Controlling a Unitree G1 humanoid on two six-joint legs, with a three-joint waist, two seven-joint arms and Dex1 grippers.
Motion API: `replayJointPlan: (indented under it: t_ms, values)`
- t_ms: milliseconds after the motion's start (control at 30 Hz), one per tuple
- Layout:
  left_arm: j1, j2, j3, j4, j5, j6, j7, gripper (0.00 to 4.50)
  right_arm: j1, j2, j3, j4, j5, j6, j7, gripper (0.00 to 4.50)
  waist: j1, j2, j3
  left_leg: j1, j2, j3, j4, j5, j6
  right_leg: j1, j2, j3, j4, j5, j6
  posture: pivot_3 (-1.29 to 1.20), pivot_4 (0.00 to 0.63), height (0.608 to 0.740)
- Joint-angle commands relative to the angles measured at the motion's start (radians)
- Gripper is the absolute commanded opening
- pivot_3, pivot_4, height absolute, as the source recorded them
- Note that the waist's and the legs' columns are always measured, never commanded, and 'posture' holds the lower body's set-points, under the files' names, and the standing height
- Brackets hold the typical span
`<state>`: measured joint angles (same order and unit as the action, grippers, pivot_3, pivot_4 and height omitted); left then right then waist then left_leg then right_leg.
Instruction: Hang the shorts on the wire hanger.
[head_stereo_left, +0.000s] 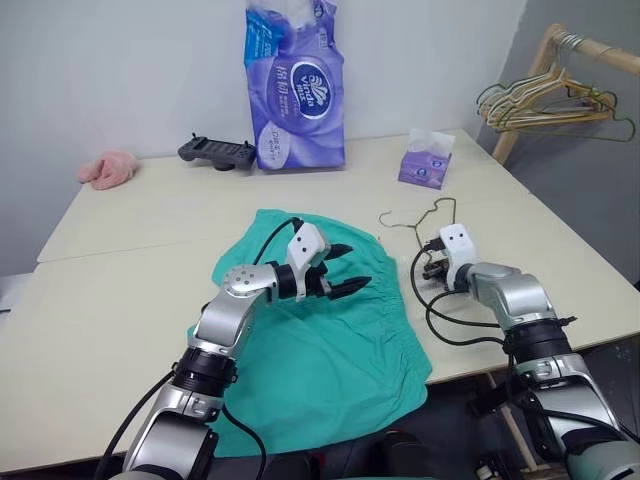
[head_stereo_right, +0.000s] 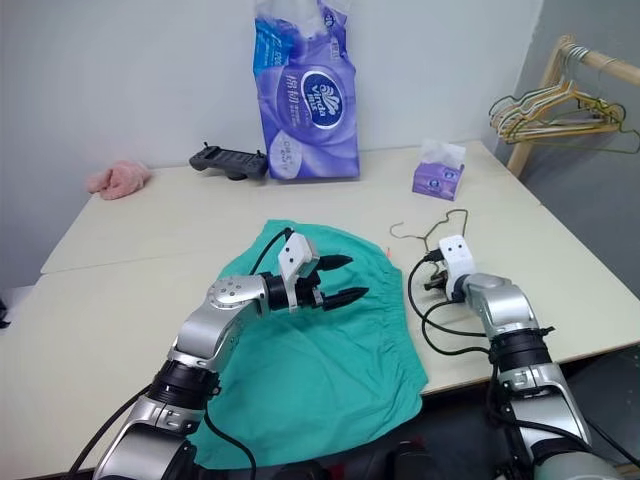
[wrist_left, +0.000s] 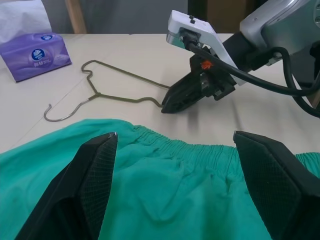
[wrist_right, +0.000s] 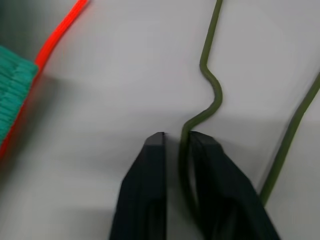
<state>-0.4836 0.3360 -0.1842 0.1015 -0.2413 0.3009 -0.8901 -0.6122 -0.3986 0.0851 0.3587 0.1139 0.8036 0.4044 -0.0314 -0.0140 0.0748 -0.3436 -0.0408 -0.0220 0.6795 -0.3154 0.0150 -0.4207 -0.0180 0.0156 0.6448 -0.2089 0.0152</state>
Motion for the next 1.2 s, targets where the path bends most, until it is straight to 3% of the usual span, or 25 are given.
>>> replayJointPlan:
  t_ms: [33,167,500,767,833,967,1067,1200]
  values:
    - [-0.017,0.006,0.024,-0.052,-0.015,-0.001,0.007,3.95,0.03,-0.013,0.004,0.013,-0.02,0.024,0.002,0.01,0.001,-0.002,-0.002,0.0,0.0,0.0,0.0,0.0,0.0,0.0,0.0,0.0,0.0,0.0,0.0,-0.01,0.034,0.74]
    - [-0.014,0.005,0.025,-0.056,-0.019,0.003,0.011,3.95,0.032,-0.015,-0.066,-0.048,0.004,0.066,-0.019,0.01,0.007,-0.004,-0.003,0.0,0.0,0.0,0.0,0.0,0.0,0.0,0.0,0.0,0.0,0.0,0.0,-0.02,0.037,0.74]
    - [-0.042,-0.007,0.043,0.019,-0.032,-0.036,-0.012,3.95,0.017,-0.057,-0.397,-0.483,0.179,0.43,-0.056,0.01,0.002,-0.002,-0.002,-0.003,0.0,-0.001,-0.001,0.0,0.0,-0.003,-0.001,-0.001,-0.001,0.001,-0.001,-0.09,0.039,0.74]
    - [-0.177,0.009,0.099,0.258,-0.01,-0.212,-0.042,3.95,-0.015,-0.086,-0.664,-0.514,0.437,0.744,0.092,0.01,-0.01,-0.002,-0.002,-0.001,0.0,0.0,0.0,0.0,0.0,-0.001,0.0,-0.001,-0.001,-0.002,0.003,-0.14,0.03,0.74]
    - [-0.227,0.03,0.119,0.355,0.001,-0.3,-0.065,3.95,0.064,-0.194,-0.641,-0.521,0.528,0.786,0.222,0.01,-0.011,-0.001,-0.002,-0.002,0.0,0.0,0.0,0.0,0.0,-0.001,0.0,-0.001,-0.001,-0.001,0.002,-0.14,0.028,0.74]
    - [-0.323,0.093,0.148,0.531,-0.002,-0.412,-0.167,3.95,0.268,-0.48,-0.521,-0.497,0.615,0.665,0.504,0.01,-0.011,-0.002,-0.002,-0.003,-0.002,0.0,0.0,-0.002,0.004,-0.001,0.0,-0.002,-0.003,-0.003,0.004,-0.14,0.025,0.74]
    - [-0.395,0.159,0.151,0.661,0.022,-0.476,-0.262,3.95,0.295,-0.638,-0.471,-0.425,0.638,0.565,0.685,0.01,-0.031,-0.002,-0.001,-0.003,-0.002,0.005,0.0,-0.004,0.007,-0.001,0.0,0.001,-0.004,-0.003,0.006,-0.14,0.026,0.74]
    - [-0.481,0.171,0.155,0.762,0.033,-0.532,-0.339,3.95,0.258,-0.725,-0.402,-0.392,0.668,0.51,0.805,0.01,-0.051,-0.004,-0.001,-0.002,-0.001,0.008,0.0,-0.004,0.007,0.001,0.0,0.001,-0.005,-0.002,0.009,-0.14,0.028,0.74]
